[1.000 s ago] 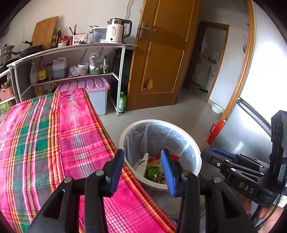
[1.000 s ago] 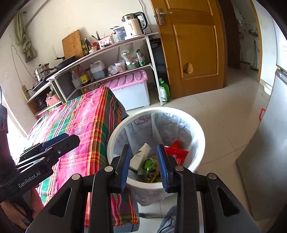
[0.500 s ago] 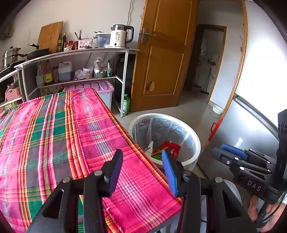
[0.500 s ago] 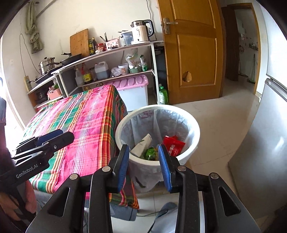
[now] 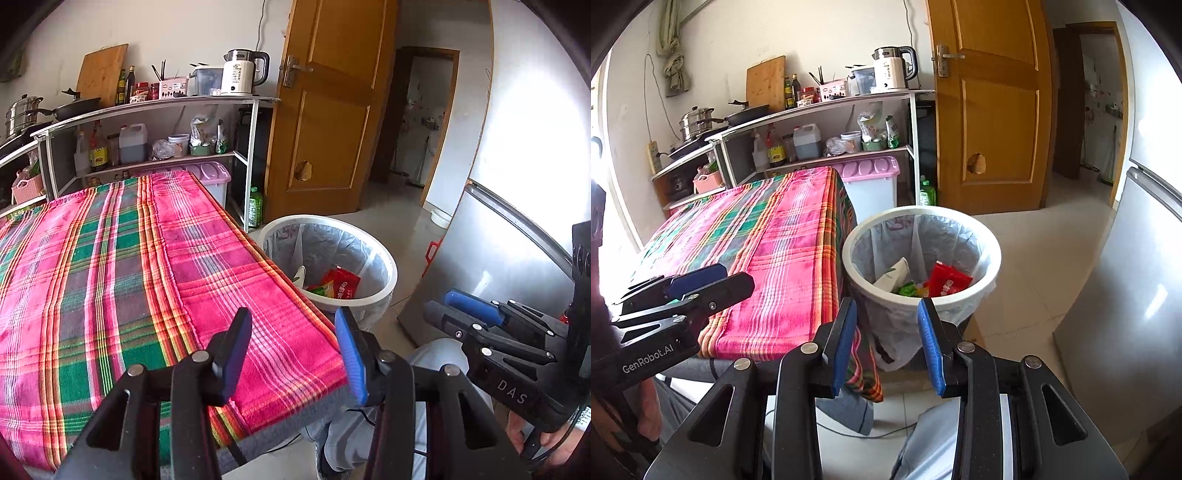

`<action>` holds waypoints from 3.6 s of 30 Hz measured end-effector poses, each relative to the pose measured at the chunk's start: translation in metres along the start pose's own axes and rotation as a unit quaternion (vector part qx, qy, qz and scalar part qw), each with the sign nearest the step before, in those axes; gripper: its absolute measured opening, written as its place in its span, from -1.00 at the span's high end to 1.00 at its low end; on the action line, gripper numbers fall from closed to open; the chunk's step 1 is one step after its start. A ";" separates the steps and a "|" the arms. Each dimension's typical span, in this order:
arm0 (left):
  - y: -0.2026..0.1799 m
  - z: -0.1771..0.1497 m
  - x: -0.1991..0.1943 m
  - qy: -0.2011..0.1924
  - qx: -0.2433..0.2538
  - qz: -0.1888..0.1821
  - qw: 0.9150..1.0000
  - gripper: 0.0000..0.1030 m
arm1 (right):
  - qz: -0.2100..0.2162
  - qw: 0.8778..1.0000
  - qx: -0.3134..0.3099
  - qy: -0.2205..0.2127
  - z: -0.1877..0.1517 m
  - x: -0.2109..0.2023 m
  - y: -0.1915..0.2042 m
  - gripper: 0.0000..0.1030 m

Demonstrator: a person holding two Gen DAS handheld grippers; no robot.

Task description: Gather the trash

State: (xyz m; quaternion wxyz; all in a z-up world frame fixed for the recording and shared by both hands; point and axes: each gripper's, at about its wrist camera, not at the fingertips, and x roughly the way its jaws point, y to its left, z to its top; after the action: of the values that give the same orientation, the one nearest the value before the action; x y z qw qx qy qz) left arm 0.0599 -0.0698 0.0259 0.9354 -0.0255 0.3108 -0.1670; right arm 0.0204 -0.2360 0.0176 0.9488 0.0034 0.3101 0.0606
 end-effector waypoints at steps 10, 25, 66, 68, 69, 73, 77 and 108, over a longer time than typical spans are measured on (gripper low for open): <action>-0.007 -0.005 -0.009 -0.004 0.005 -0.002 1.000 0.05 | 0.002 1.000 0.000 0.002 -0.008 -0.006 0.001 0.30; -0.009 -0.005 -0.010 -0.003 0.005 0.001 1.000 0.04 | 0.000 1.000 0.000 0.002 -0.007 -0.009 0.001 0.30; -0.008 -0.006 -0.009 -0.003 0.002 0.004 1.000 0.02 | 0.001 1.000 -0.001 0.008 -0.006 -0.006 0.001 0.30; -0.008 -0.006 -0.009 -0.003 0.002 0.004 1.000 0.02 | 0.001 1.000 -0.002 0.008 -0.006 -0.006 0.001 0.30; -0.008 -0.006 -0.009 -0.003 0.002 0.005 1.000 0.02 | 0.001 1.000 -0.001 0.008 -0.006 -0.006 0.001 0.30; -0.007 -0.006 -0.009 -0.003 0.003 0.007 1.000 0.02 | 0.001 1.000 -0.002 0.008 -0.006 -0.006 0.001 0.30; -0.007 -0.008 -0.008 -0.002 0.002 0.007 1.000 0.02 | 0.001 1.000 -0.001 0.007 -0.006 -0.006 0.001 0.30; -0.008 -0.015 -0.001 0.012 0.004 0.014 1.000 0.02 | 0.001 1.000 -0.002 0.008 -0.006 -0.005 0.000 0.30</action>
State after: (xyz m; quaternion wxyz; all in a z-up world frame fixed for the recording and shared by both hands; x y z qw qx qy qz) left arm 0.0483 -0.0761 0.0159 0.9338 -0.0149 0.3220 -0.1551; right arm 0.0128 -0.2366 0.0160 0.9463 0.0018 0.3173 0.0619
